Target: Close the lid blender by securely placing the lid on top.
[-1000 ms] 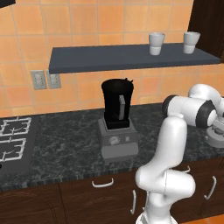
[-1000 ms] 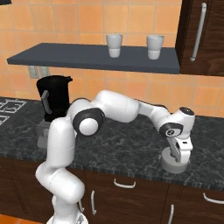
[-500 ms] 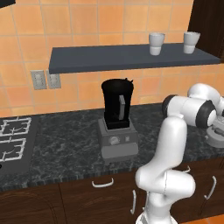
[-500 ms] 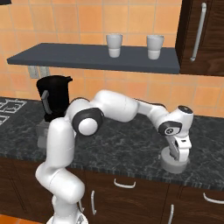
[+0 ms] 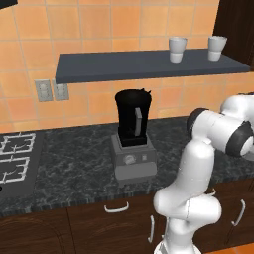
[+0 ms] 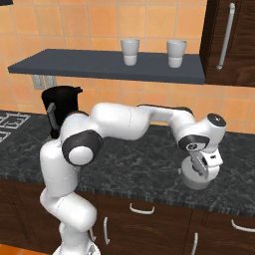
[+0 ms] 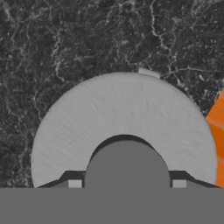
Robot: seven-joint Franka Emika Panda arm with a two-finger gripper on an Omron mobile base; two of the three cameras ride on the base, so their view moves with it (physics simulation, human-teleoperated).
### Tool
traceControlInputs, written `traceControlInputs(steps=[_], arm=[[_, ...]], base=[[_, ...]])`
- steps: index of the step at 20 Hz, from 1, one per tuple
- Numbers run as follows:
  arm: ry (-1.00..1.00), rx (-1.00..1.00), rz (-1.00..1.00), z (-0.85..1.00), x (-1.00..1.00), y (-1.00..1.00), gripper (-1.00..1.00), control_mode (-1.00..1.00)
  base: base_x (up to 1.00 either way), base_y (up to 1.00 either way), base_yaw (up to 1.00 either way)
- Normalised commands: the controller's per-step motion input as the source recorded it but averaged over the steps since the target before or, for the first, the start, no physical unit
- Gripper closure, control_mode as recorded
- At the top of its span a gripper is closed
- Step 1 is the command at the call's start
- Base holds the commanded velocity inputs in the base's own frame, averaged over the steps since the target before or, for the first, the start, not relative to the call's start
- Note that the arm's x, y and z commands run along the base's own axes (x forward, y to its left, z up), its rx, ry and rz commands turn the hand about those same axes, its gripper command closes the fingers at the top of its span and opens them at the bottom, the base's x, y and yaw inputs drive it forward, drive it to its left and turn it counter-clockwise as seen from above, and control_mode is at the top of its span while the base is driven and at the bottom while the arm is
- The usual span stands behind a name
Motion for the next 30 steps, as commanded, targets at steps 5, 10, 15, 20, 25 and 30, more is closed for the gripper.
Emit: traceControlInputs(steps=[5,10,15,20,25,30], arm=[[-0.01,0.00,0.09,0.98,-0.24,0.38,1.00,-1.00],[0.00,0.00,0.17,0.78,-0.06,0.64,1.00,-1.00],[0.00,0.00,0.23,0.62,0.00,0.87,1.00,-1.00],[-0.06,-0.03,0.21,0.27,-0.16,0.75,1.00,-1.00],[-0.20,-0.02,0.17,0.44,-0.15,0.47,1.00,-1.00],[-0.13,-0.02,0.11,0.87,0.00,0.64,1.00,-1.00]], base=[[0.00,0.00,0.00],[0.00,0.00,0.00],[0.00,0.00,0.00],[0.00,0.00,0.00],[0.00,0.00,0.00],[0.00,0.00,0.00]])
